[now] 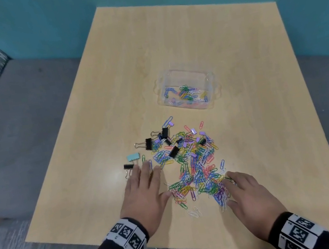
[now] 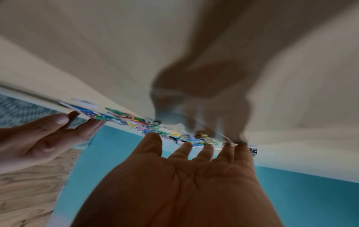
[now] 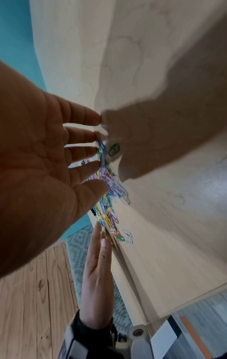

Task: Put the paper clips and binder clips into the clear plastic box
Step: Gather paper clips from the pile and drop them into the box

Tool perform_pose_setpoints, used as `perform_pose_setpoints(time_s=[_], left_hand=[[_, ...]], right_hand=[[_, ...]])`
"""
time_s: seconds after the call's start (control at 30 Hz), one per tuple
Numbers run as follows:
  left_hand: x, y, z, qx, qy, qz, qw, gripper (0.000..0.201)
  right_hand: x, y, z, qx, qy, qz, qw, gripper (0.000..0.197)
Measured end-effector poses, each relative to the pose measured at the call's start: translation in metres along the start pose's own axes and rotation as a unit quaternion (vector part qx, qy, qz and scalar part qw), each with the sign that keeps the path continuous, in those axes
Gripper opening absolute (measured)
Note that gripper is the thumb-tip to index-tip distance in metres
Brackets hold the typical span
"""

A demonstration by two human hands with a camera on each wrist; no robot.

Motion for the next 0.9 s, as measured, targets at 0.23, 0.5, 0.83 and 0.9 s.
perform_pose_setpoints(time_s=[0.23,0.5,0.83,0.9], left_hand=[[-0.015,-0.002,0.014,-0.003,-0.019,-0.025,1.0,0.068],[-0.003,0.021,-0.011,0.02,-0.014,-0.036,0.999,0.064],[-0.001,0.033,0.011,-0.027,-0.006,-0.039,0.999,0.069],[0.003,0.03,0.01,-0.022,0.002,-0.025,0.999,0.07]], right_hand=[[-0.002,0.0,-0.001,0.001,0.001,0.017,1.0,0.047],[-0.004,0.002,-0.001,-0.004,-0.009,0.034,0.999,0.048],[-0.007,0.002,0.001,0.008,-0.009,0.046,0.999,0.049],[-0.005,0.005,0.004,0.015,-0.017,0.047,0.999,0.052]])
Point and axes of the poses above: each hand's wrist, its own y-axis away from the middle knuckle, its own x-axis out of the palm, z = x × y, the point moved 5 cm from there along -y, towards the middle knuckle, and after that the axes turned 14 degrees about y, right-handed, at the moved point
